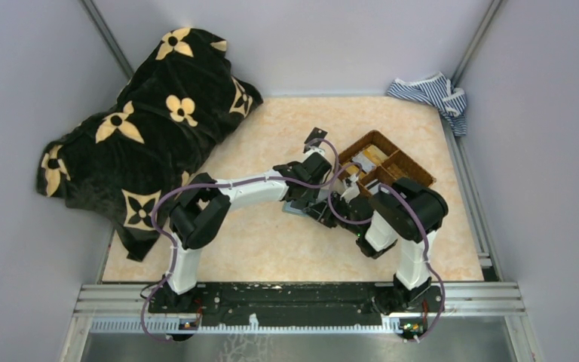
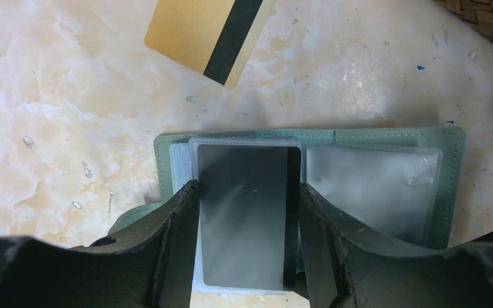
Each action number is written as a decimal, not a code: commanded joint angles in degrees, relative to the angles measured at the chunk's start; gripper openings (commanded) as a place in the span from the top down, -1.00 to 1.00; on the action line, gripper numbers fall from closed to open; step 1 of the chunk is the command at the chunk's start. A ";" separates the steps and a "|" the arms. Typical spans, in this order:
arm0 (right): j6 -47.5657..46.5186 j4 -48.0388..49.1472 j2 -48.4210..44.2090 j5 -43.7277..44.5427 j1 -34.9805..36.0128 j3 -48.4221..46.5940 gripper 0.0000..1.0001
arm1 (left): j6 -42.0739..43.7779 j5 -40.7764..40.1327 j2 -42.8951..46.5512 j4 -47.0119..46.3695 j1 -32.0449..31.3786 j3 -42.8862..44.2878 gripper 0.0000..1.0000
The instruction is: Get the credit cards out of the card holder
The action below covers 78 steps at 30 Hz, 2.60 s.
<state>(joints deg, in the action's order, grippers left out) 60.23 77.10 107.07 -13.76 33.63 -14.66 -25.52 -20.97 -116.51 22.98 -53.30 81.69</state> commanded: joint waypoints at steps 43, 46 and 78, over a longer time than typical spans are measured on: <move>11.82 20.59 0.32 -3.38 -0.31 -5.30 0.57 | -4.55 14.16 -2.72 3.85 -4.89 -6.18 0.44; 13.02 21.53 -0.30 -4.25 -0.40 -5.30 0.57 | -4.60 14.50 -2.71 3.53 -4.89 -6.43 0.44; 2.48 -9.57 -11.45 0.28 0.14 -13.68 0.95 | -4.21 14.81 -1.52 1.36 -5.65 -8.68 0.44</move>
<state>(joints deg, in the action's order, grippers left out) 64.49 57.49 99.98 -18.57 33.32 -19.84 -24.34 -21.61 -113.40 19.00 -54.24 76.14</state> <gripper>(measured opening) 0.069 0.579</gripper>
